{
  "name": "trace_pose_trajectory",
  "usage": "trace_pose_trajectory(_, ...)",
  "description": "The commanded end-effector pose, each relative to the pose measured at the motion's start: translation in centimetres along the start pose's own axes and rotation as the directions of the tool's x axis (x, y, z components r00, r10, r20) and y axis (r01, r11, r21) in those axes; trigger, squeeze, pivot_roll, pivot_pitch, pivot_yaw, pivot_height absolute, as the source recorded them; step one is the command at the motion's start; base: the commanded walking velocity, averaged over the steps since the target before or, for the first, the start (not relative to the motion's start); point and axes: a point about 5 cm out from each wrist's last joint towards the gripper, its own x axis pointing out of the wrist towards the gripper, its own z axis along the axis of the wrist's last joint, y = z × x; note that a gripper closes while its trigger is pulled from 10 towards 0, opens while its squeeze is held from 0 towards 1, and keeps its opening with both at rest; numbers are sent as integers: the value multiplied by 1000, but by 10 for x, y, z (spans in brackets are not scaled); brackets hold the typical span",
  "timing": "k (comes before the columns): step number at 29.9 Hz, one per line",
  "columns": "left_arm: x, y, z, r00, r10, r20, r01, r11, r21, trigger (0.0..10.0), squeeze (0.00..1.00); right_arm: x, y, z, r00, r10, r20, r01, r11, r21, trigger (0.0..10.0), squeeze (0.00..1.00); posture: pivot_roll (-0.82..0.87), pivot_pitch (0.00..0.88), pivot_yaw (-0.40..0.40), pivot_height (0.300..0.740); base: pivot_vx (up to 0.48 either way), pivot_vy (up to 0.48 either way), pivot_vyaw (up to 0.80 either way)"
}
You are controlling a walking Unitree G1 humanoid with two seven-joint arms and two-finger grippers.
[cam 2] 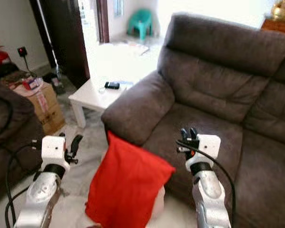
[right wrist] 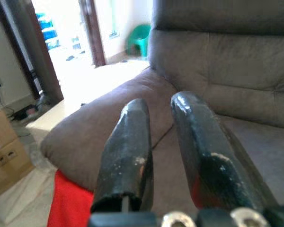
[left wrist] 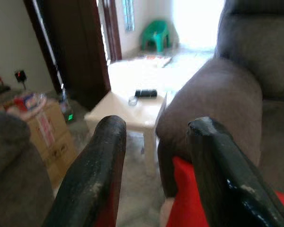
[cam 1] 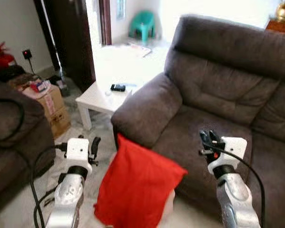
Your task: Move the pillow to the sofa from floor
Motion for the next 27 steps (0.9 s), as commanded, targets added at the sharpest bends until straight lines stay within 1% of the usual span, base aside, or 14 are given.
trace_pose_trajectory(1,1,-7,2,1000,-10,12,11,1000,-17,10000,0,3,-7,6,1000,-13,15,13,1000,-10,10000,0,33,0,-81,740,0,0,0)
trace_pose_trajectory(16,1,-7,2,1000,-9,10,10,1000,-18,10000,0,4,-6,6,1000,-8,14,9,1000,-10,10000,0,36,0,-84,740,0,0,0)
trace_pose_trajectory(20,2,-8,2,1000,-11,9,11,1000,-19,10000,0,4,-5,7,1000,7,12,-6,1000,-31,10000,0,35,0,-84,740,0,0,0)
trace_pose_trajectory(23,2,-8,2,1000,-13,9,13,1000,-18,10000,0,4,-4,7,1000,12,16,-12,999,-30,10000,0,35,0,-83,740,0,0,458)
trace_pose_trajectory(27,2,-8,2,1000,-13,8,13,1000,-18,10000,0,4,-3,7,1000,17,16,-16,1000,-24,10000,0,36,0,-83,740,0,0,800)
